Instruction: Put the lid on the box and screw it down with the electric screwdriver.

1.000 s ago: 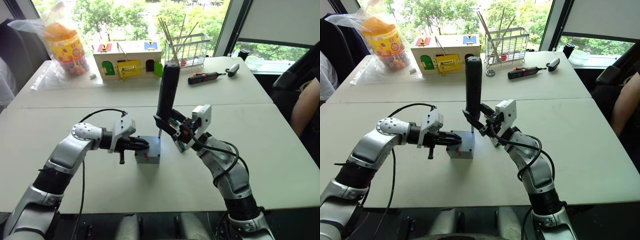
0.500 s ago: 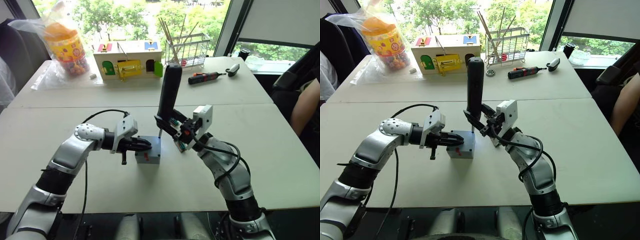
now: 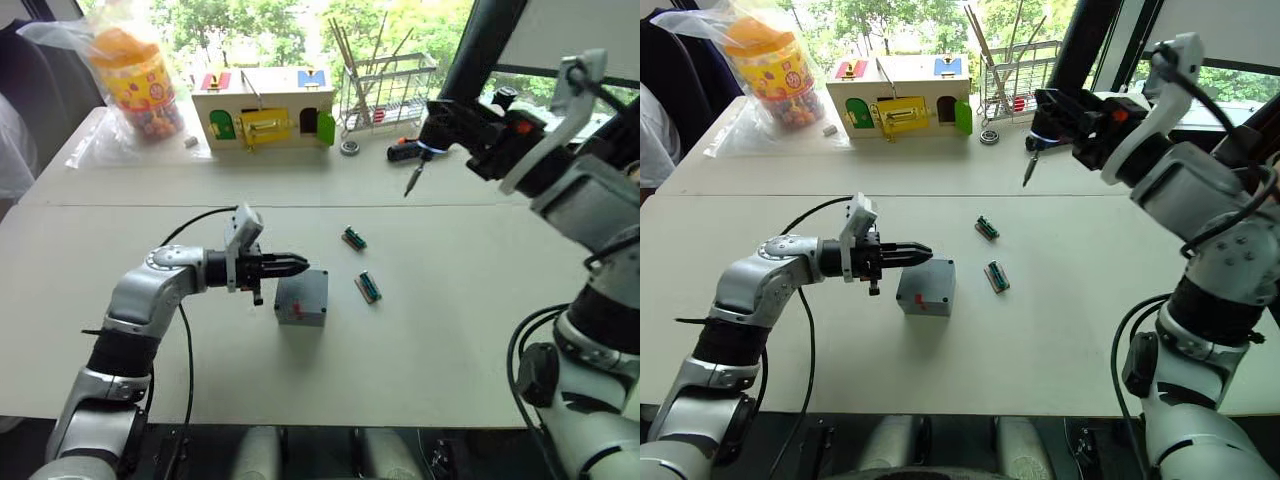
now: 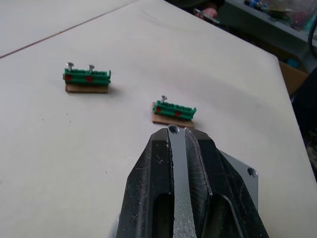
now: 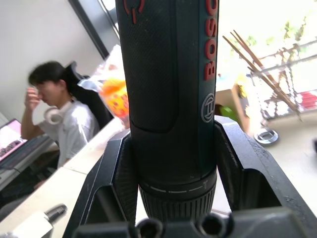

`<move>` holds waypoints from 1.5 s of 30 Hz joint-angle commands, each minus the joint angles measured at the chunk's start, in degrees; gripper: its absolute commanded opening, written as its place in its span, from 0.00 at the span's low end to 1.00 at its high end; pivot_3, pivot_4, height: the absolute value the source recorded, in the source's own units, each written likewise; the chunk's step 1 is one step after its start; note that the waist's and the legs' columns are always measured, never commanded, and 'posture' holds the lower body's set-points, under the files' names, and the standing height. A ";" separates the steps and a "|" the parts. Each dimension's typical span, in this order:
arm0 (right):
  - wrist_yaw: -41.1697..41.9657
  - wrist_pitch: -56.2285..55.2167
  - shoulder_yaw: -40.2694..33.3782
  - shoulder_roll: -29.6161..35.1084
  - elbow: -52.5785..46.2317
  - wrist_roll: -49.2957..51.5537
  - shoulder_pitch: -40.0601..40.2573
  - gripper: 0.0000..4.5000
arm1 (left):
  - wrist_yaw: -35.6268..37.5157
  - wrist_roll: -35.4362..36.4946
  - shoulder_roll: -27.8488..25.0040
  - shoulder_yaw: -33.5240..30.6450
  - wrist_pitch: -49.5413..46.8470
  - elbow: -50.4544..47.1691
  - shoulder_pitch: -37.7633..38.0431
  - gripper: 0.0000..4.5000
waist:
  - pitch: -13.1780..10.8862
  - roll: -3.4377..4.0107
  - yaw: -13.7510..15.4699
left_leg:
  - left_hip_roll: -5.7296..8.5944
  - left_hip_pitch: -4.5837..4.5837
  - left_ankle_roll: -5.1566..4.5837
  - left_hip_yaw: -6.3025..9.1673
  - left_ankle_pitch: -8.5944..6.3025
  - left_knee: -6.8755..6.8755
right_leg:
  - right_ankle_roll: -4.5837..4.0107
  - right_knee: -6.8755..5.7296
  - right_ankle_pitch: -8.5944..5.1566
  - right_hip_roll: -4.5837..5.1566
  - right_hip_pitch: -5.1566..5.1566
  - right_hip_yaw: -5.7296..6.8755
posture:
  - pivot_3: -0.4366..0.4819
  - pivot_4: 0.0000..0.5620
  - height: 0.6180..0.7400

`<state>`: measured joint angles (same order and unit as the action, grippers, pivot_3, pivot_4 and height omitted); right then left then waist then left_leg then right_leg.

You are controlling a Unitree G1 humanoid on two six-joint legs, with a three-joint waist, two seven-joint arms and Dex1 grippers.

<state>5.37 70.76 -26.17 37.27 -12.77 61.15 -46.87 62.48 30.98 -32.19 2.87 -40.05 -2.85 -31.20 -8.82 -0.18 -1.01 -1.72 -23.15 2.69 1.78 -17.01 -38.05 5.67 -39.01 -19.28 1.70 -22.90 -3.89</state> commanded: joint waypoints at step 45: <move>42.67 -19.12 24.68 18.09 -17.12 -22.48 23.55 0.99 | -3.98 -9.04 -8.68 -0.16 7.66 3.21 6.38 0.10 | -0.37 0.12 0.41 | -0.01 -0.24 -0.01 -0.05 0.00 -0.12 | 0.02 -0.10 0.01 -0.12 -0.32 -0.01 | 0.48 0.27 0.97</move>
<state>47.34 54.72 -4.57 55.57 -22.37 40.42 -26.29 57.10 23.17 -39.67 1.66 -33.48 1.91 -25.12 -9.18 -0.06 -0.60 -1.74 -23.39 2.68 1.75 -17.01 -38.21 5.69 -39.10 -19.26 1.59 -23.20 -3.88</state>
